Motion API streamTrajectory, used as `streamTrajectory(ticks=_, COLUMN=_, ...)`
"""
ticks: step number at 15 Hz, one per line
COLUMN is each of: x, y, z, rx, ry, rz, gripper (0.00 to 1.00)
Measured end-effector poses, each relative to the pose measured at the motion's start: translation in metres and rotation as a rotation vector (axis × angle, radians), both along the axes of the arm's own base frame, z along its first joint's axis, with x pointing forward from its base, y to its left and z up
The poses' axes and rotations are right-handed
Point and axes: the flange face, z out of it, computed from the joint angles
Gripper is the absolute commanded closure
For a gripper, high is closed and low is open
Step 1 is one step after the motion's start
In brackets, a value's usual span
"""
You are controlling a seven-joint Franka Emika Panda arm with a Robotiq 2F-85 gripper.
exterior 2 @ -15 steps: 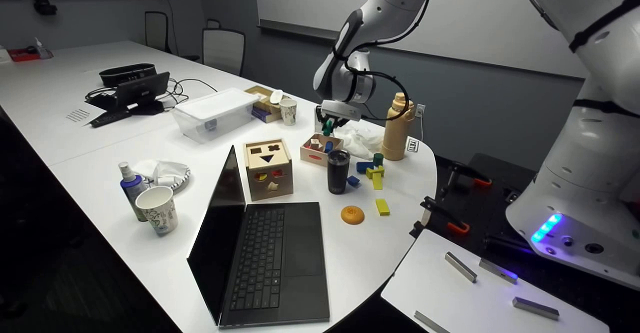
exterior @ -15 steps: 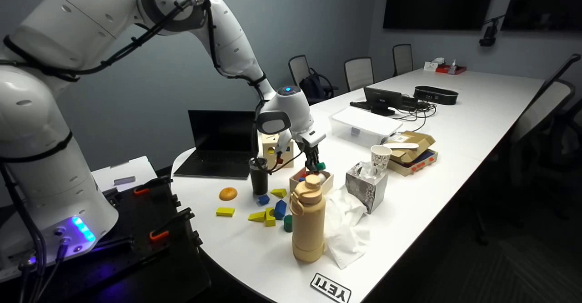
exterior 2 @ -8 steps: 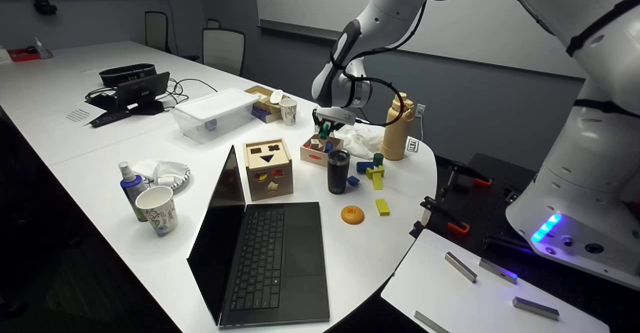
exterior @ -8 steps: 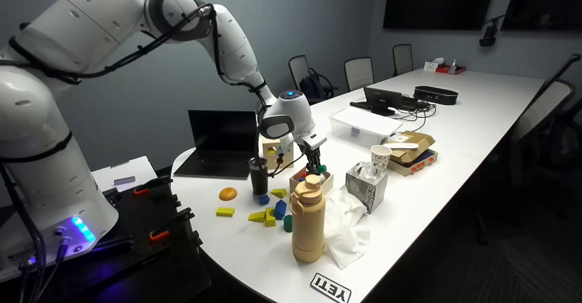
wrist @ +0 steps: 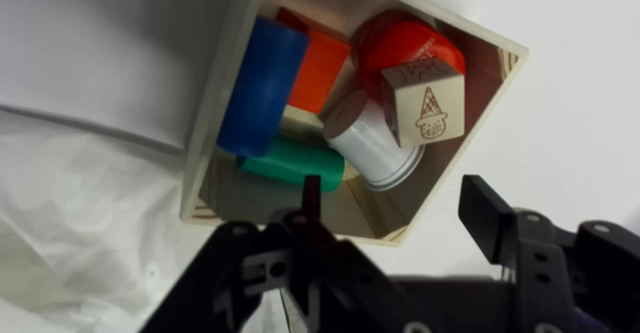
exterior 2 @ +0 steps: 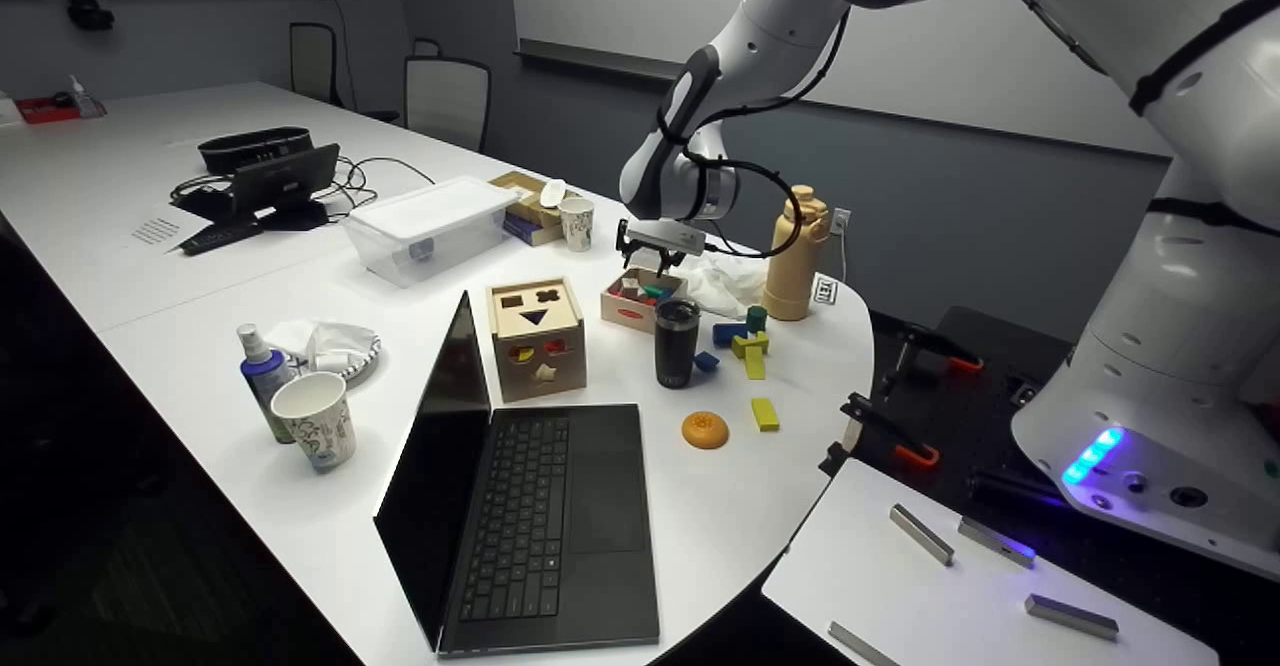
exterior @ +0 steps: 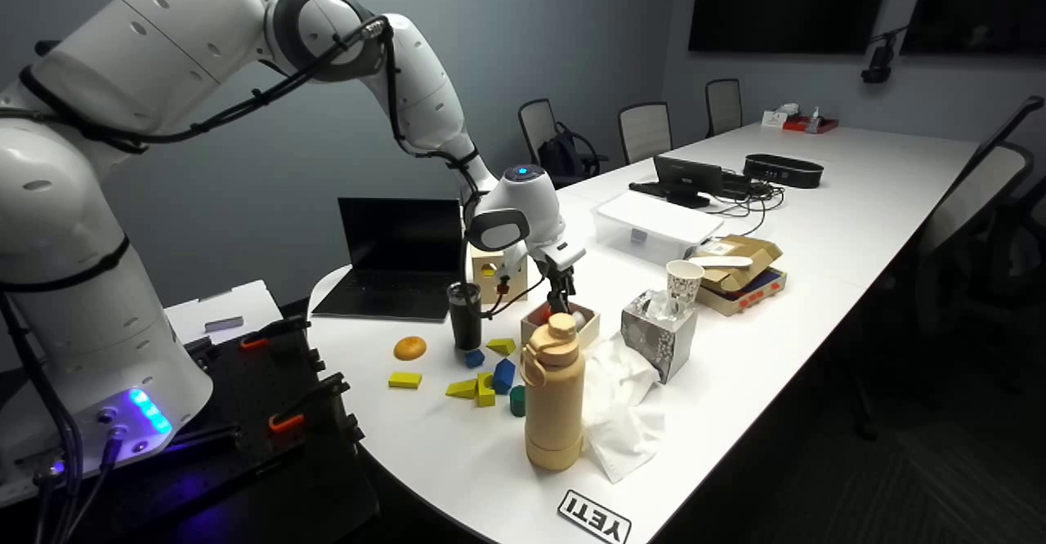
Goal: Pick up one green block and put inside the open box
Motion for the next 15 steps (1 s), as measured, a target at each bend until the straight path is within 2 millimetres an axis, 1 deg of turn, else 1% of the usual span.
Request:
streamTrajectory(ticks=2, x=0.004, y=0.004, z=0.009, rx=0.005, ry=-0.014, rz=0.004, gripper=0.0)
streamTrajectory(ticks=3, x=0.007, y=0.007, z=0.017, rx=0.011, ry=-0.024, rz=0.008, gripper=0.0)
streamTrajectory(ticks=5, x=0.011, y=0.015, z=0.042, rx=0.027, ry=-0.047, rz=0.015, gripper=0.0)
streamTrajectory(ticks=7, x=0.009, y=0.023, z=0.074, rx=0.045, ry=-0.066, rz=0.012, gripper=0.0)
streamTrajectory(ticks=9, x=0.0, y=0.027, z=0.106, rx=0.057, ry=-0.082, rz=0.002, gripper=0.0)
streamTrajectory(ticks=11, x=-0.014, y=0.029, z=0.136, rx=0.078, ry=-0.078, rz=-0.015, gripper=0.0)
streamTrajectory(ticks=13, x=-0.029, y=0.031, z=0.158, rx=0.105, ry=-0.06, rz=-0.03, gripper=0.0)
streamTrajectory(ticks=15, x=-0.043, y=0.035, z=0.175, rx=0.133, ry=-0.04, rz=-0.039, gripper=0.0)
